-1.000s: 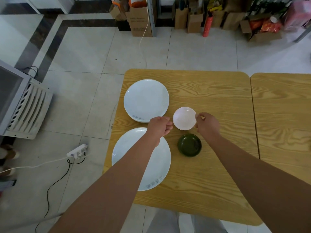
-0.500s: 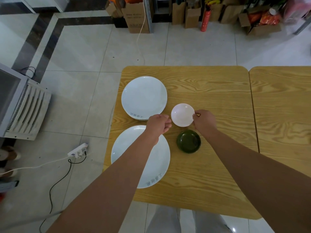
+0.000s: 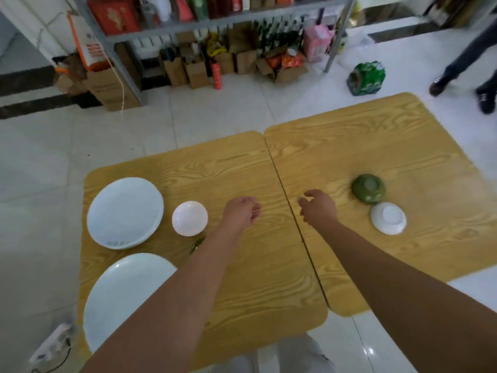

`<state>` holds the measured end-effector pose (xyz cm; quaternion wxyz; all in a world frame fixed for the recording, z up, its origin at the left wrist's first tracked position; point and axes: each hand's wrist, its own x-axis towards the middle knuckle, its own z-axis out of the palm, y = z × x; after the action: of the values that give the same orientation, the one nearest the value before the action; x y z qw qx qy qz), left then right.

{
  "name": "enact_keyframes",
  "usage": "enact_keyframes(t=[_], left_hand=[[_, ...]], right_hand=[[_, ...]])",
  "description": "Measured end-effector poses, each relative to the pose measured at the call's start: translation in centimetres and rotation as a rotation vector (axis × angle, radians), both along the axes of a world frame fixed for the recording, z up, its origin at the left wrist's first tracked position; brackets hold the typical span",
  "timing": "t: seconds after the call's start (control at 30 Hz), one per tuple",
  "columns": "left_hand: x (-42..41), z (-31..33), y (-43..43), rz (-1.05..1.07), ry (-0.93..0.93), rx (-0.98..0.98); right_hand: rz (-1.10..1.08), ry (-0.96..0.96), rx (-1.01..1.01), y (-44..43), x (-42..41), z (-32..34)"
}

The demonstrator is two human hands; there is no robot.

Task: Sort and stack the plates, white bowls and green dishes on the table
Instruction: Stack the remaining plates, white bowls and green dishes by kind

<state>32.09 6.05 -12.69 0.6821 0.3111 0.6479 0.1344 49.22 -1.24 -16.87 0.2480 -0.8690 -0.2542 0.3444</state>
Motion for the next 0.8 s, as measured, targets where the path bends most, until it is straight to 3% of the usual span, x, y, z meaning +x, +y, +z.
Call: enact_keyframes(t=[0.17,0.37,0.8], left_hand=[[7.7,-0.2,-2.5,-0.156,-0.014,0.042],[14.4,-0.7,-4.7,-0.258,-0.045,0.015],[20.1,-3.2,-4.8,-0.247,-0.003,-0.029]], right_hand=[[-0.136,0.020,0.012,-4.4,8.4,0.6],[-0.155,-0.167,-0.076,-6.6,15.1,1.7],[0.268,-0.355,-0.294,-3.8,19.0,-2.5]])
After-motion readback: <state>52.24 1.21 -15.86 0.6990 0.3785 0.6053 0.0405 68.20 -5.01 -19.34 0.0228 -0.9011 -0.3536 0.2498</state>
